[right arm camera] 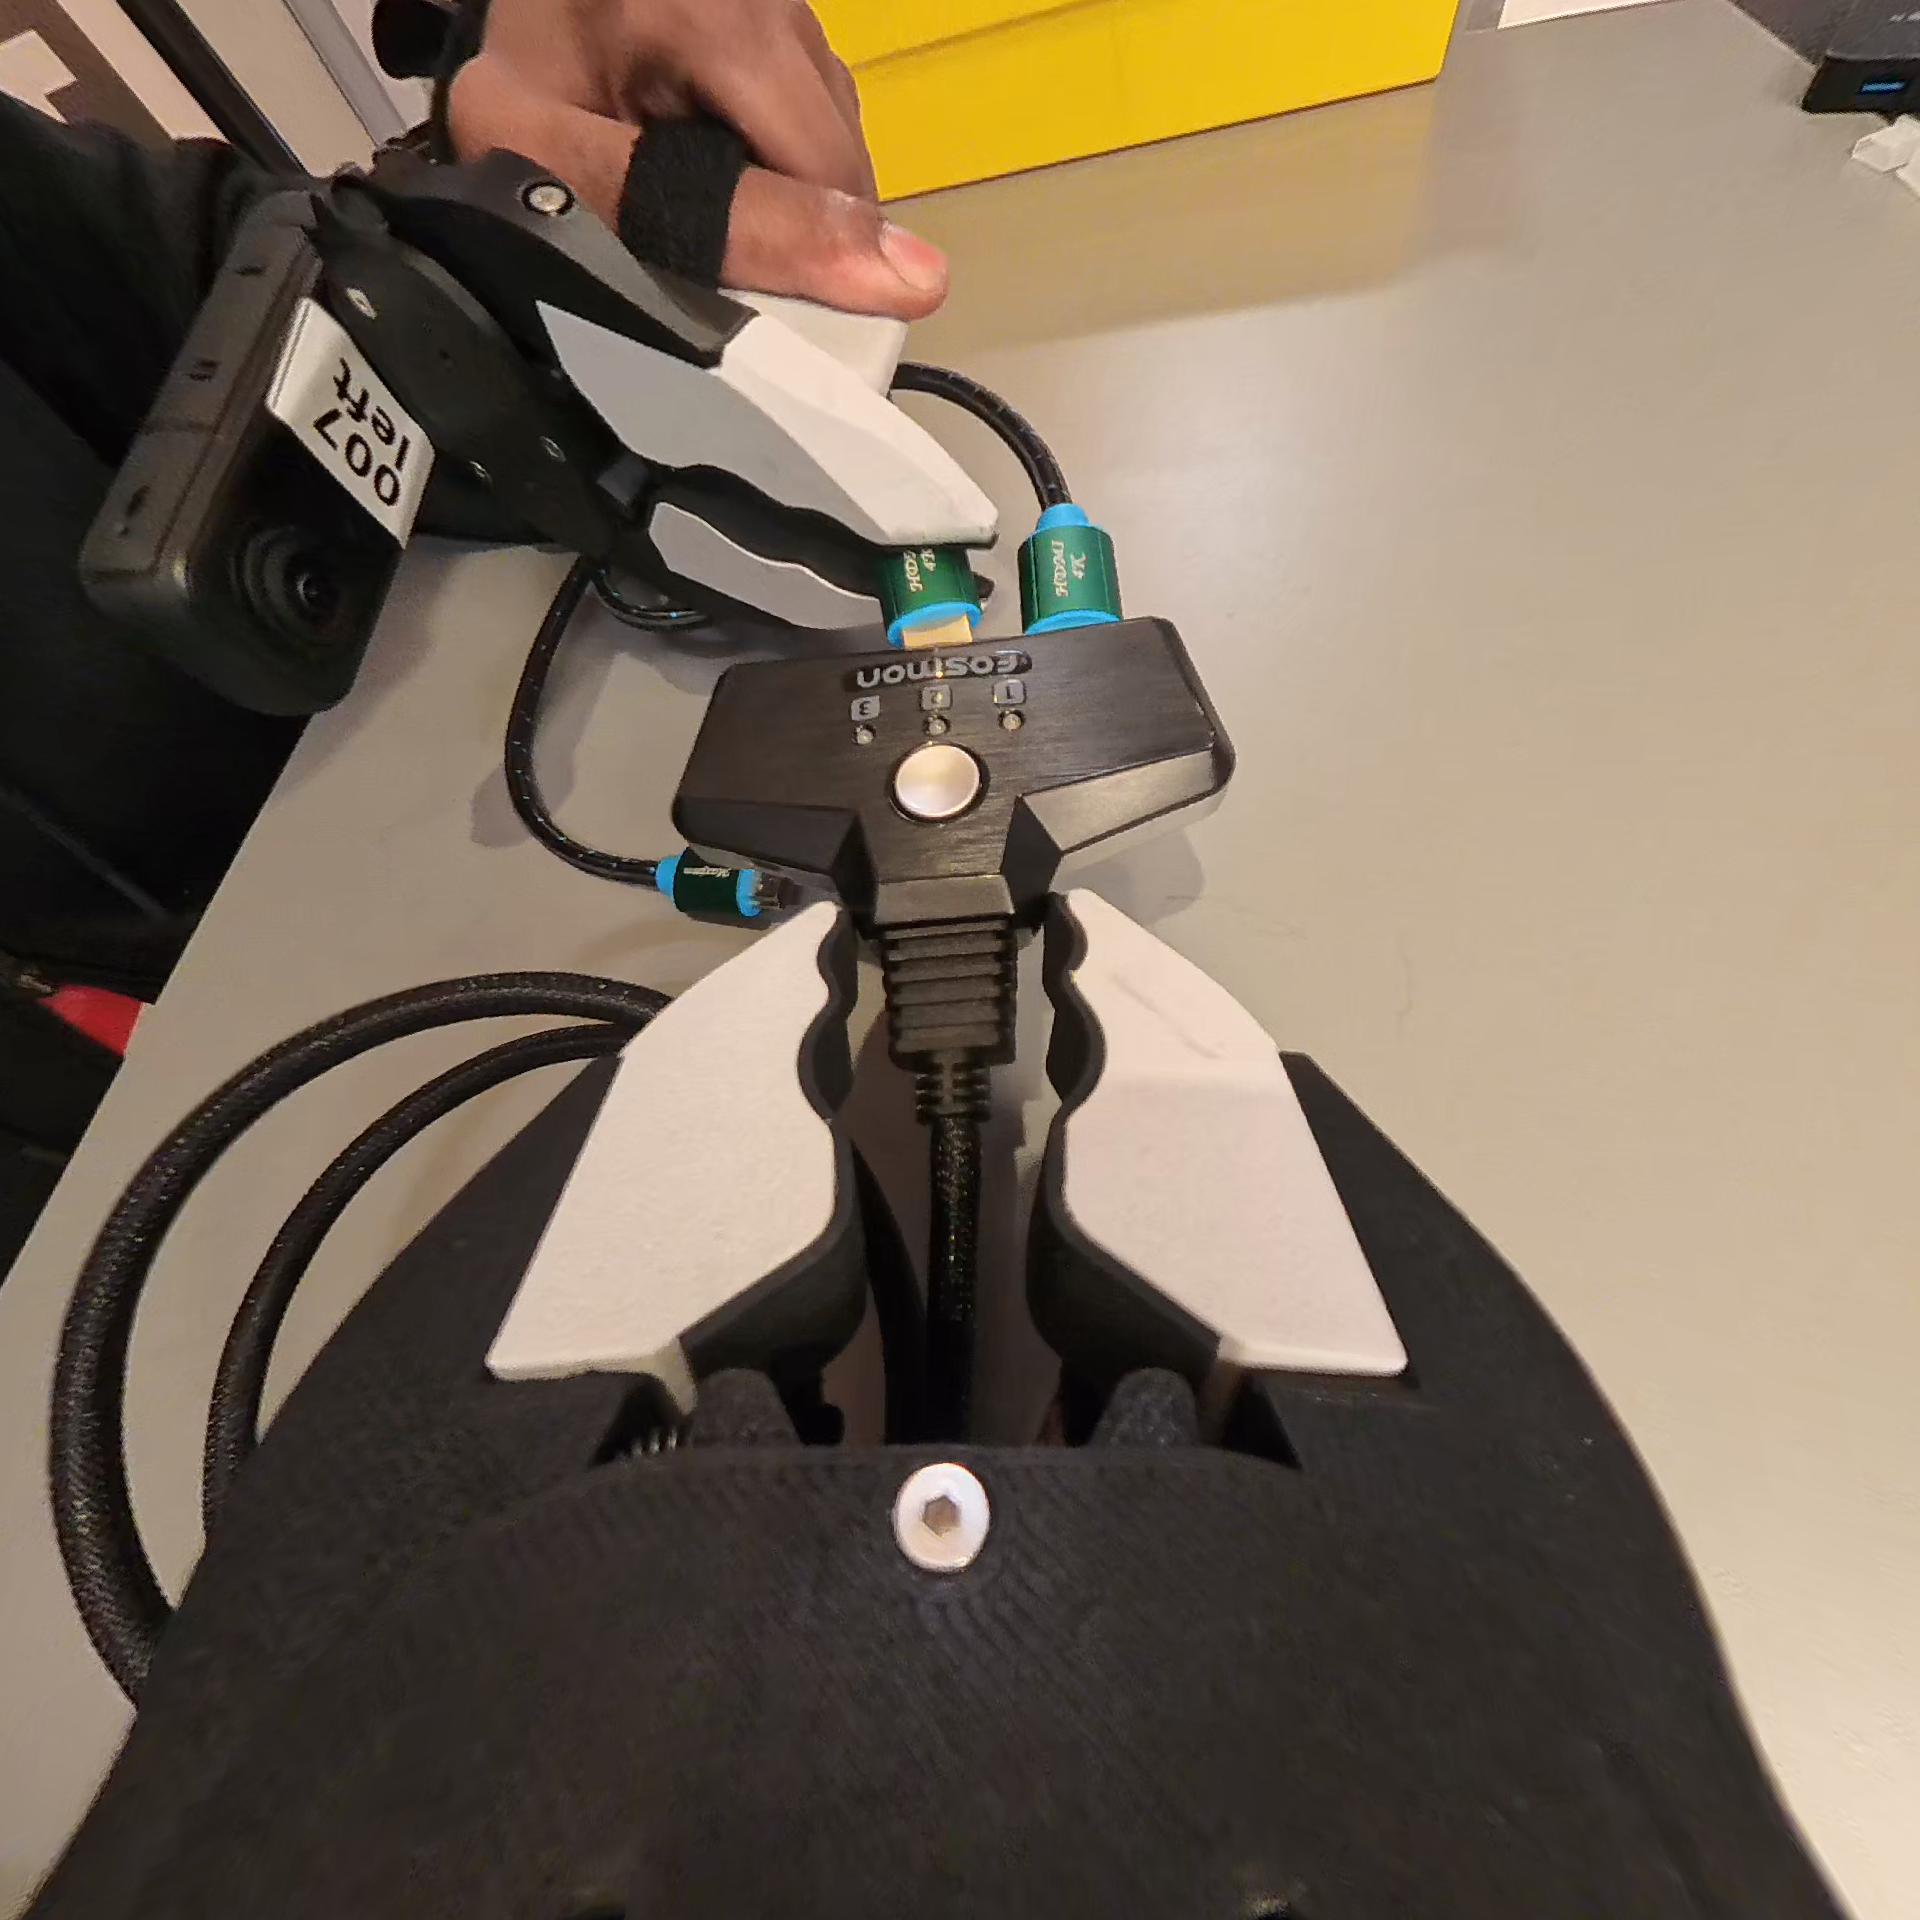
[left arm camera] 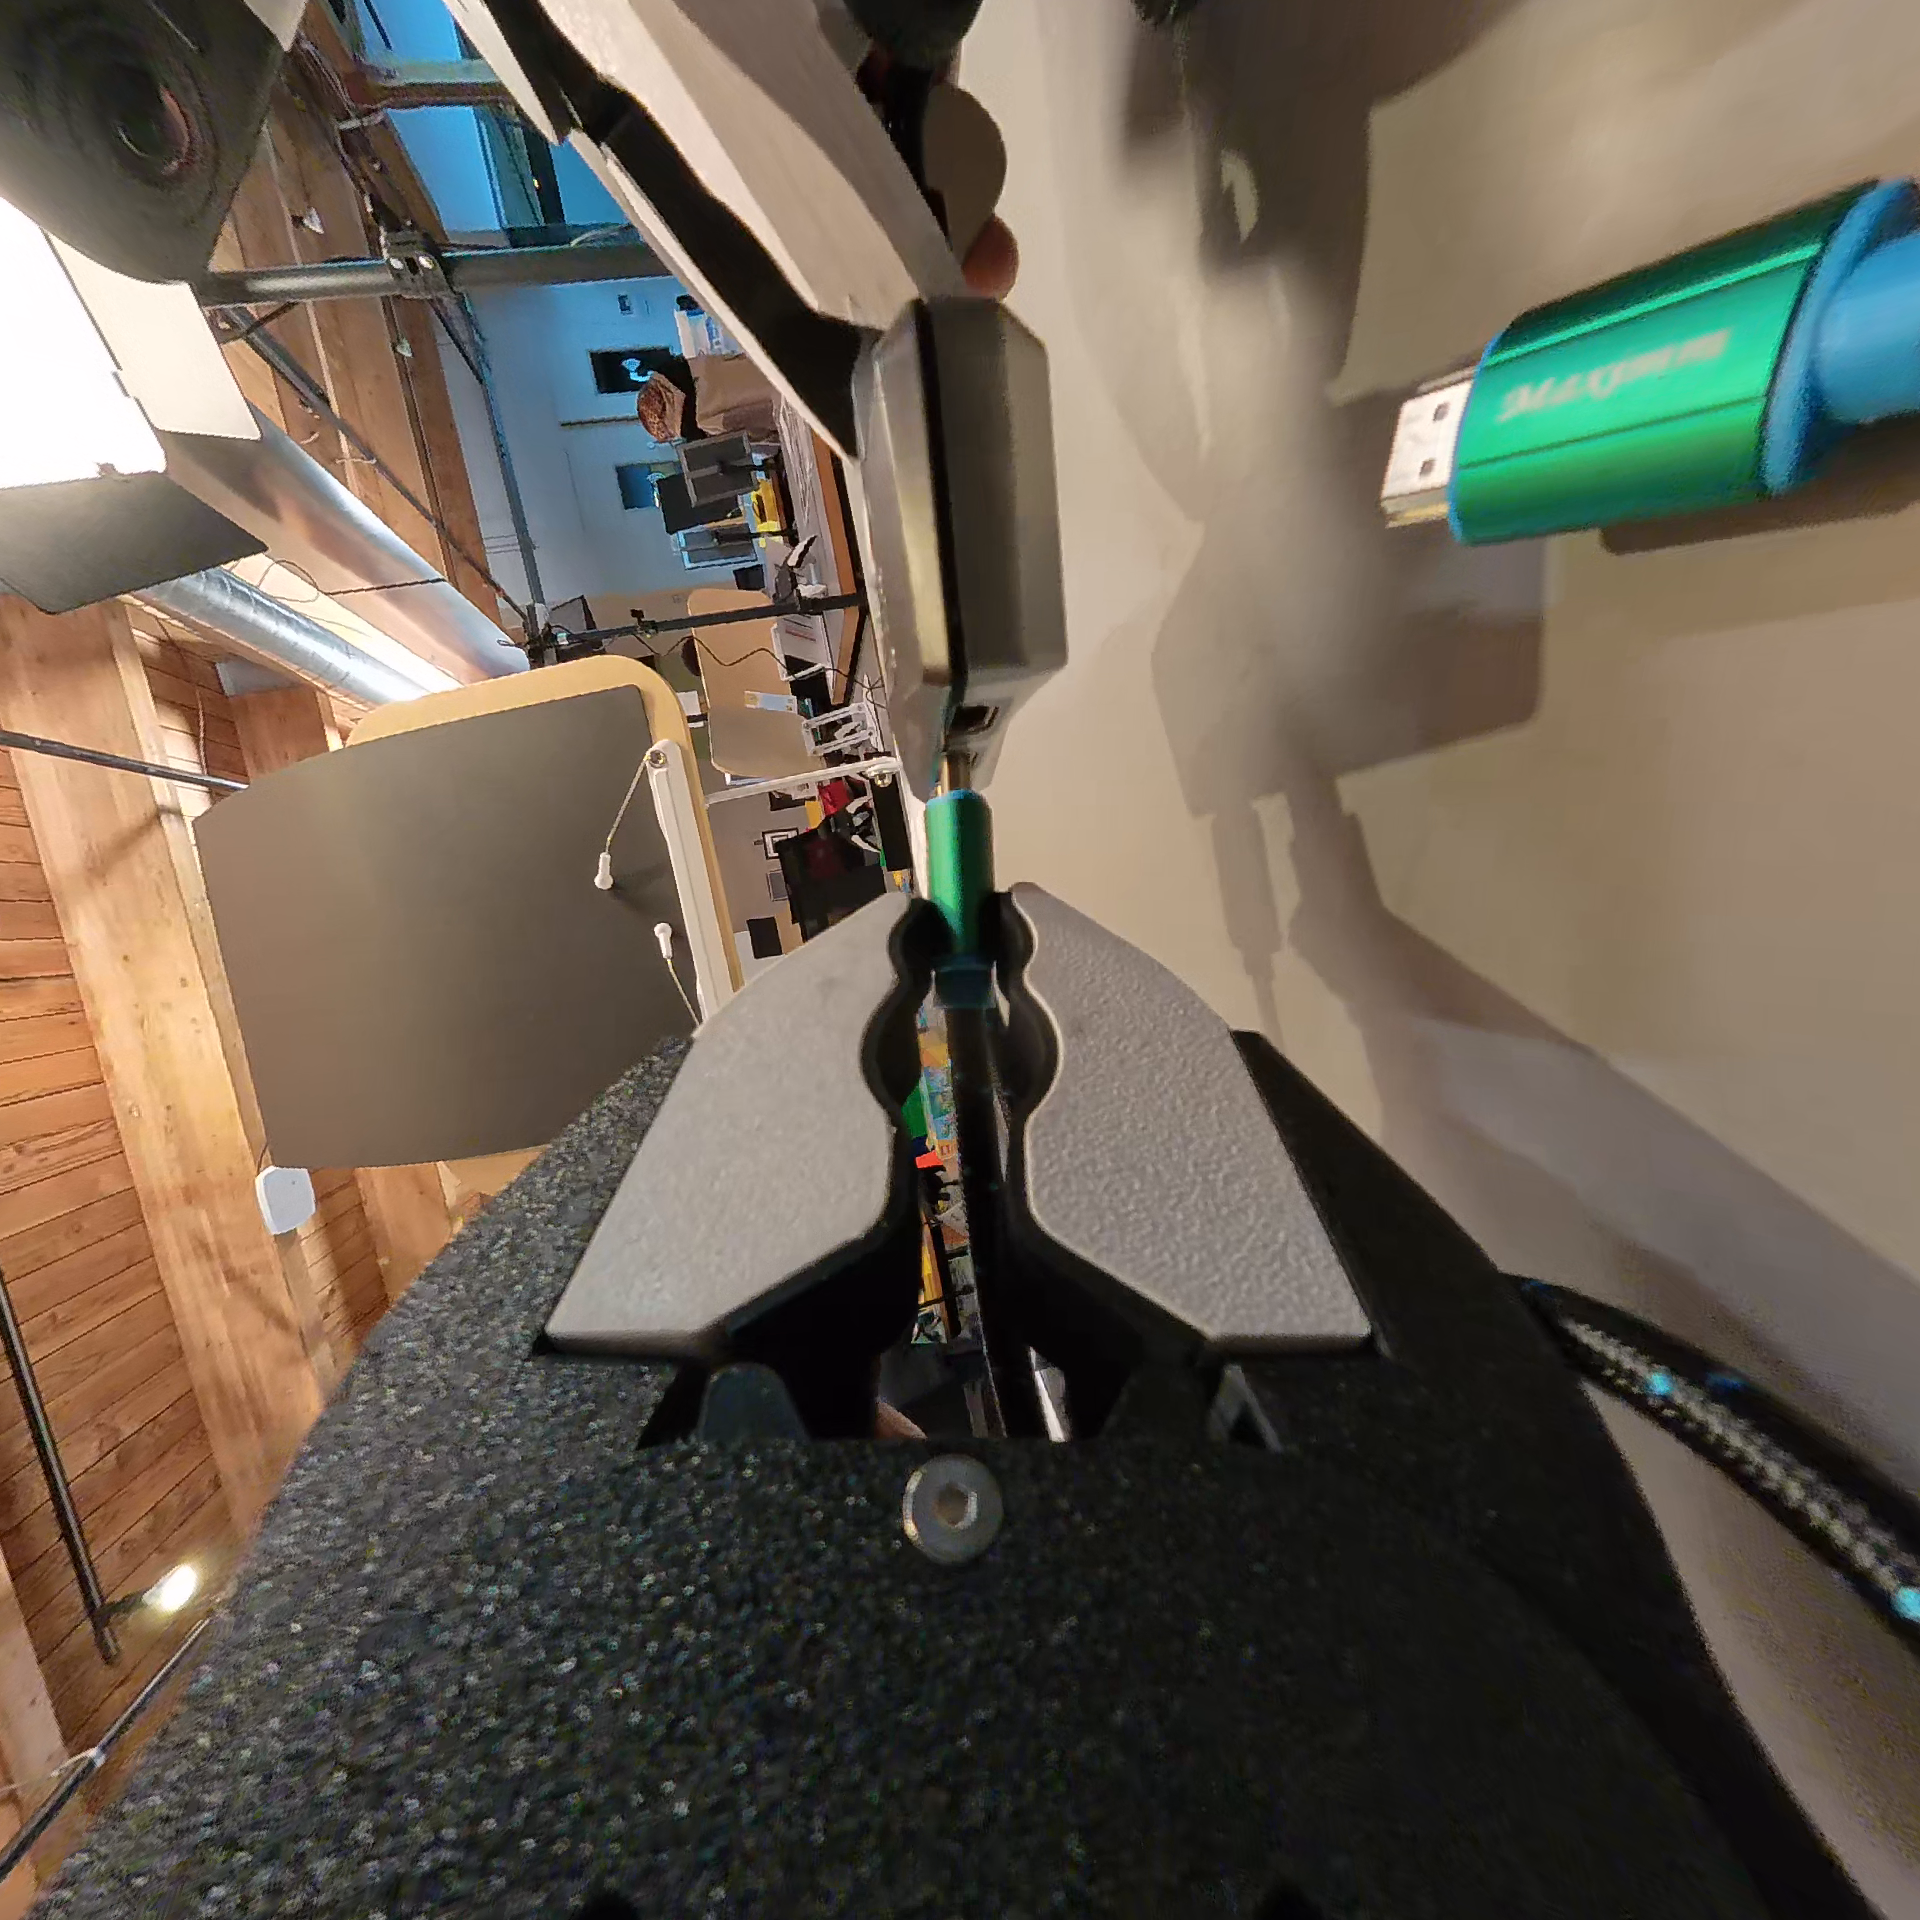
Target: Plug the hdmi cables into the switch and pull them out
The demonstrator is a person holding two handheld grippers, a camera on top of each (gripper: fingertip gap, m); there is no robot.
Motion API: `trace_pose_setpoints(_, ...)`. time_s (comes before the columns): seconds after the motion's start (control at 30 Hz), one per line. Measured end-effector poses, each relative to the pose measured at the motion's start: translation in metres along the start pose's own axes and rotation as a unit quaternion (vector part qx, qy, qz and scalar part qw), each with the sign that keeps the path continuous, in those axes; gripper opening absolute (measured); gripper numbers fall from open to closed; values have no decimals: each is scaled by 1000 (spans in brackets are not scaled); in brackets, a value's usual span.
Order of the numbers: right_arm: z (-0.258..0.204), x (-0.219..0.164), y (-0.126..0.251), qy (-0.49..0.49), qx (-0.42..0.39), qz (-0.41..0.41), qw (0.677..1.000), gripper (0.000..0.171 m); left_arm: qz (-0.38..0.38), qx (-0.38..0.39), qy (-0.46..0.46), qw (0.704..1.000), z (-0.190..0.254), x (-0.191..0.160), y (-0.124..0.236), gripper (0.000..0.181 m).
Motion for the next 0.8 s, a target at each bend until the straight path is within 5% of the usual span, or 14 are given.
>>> trace_pose_setpoints(0.4,-6,5,1,62,5,-13,998,34,78,-9,7,997,-1,-5,9,12)
trace_pose_setpoints(0.8,-3,4,-4,39,-15,-31,999,35,55,-21,26,998,3,-2,0,12)
Point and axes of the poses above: each gripper's, where its closed fingertips meet, y back along the fingers, x out of its top, z = x × y across the jaws, the point moved 8 cm from there along y, back along the fingers, and after that the axes turned 15 degrees about -z, right-handed, at the moved point
